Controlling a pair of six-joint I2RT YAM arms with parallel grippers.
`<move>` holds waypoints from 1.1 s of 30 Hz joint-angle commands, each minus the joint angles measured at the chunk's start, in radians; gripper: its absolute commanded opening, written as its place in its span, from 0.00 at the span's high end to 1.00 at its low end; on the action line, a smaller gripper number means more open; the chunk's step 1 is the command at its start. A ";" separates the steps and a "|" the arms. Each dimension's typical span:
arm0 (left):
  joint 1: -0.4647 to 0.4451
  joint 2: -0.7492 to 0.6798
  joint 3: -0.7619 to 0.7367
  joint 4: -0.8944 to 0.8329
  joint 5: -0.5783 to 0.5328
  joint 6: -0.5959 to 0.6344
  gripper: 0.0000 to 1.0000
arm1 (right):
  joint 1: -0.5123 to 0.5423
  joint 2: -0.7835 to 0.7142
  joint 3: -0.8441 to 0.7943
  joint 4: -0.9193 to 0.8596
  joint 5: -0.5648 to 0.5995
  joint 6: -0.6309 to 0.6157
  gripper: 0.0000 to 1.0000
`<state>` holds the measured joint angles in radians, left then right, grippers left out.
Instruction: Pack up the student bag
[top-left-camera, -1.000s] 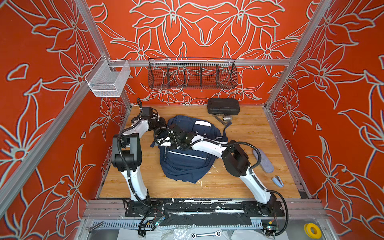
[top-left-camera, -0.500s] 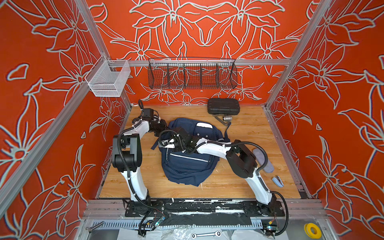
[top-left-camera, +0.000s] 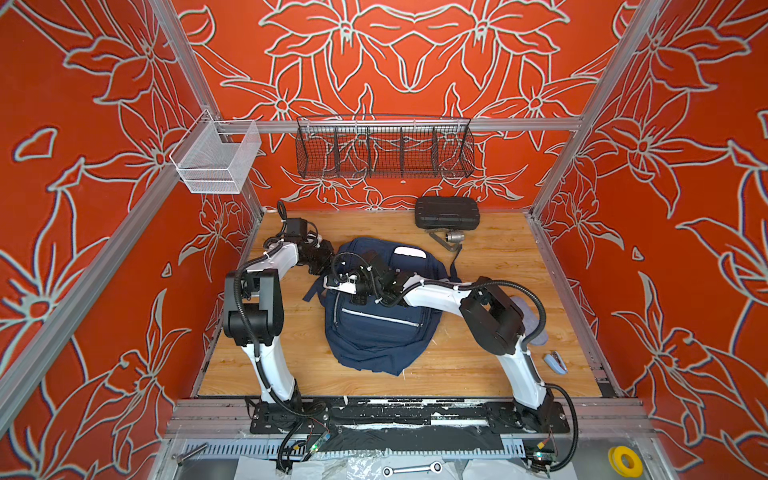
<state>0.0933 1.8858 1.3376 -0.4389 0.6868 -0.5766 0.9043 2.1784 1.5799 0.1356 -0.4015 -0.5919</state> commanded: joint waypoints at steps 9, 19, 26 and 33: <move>0.002 -0.010 0.031 0.051 0.063 -0.040 1.00 | 0.016 -0.060 -0.045 0.040 -0.289 0.051 1.00; 0.007 0.122 0.230 0.049 0.064 -0.074 1.00 | 0.030 -0.091 -0.044 -0.110 -0.459 0.076 1.00; 0.004 0.304 0.517 -0.103 0.080 0.024 1.00 | 0.054 -0.113 -0.059 -0.208 -0.481 0.084 1.00; -0.041 0.408 0.788 -0.346 0.019 0.173 0.60 | 0.068 -0.083 -0.049 -0.041 -0.312 0.336 1.00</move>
<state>0.0616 2.3318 2.0735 -0.7609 0.7383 -0.4824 0.9230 2.1056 1.5398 0.0364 -0.6914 -0.3923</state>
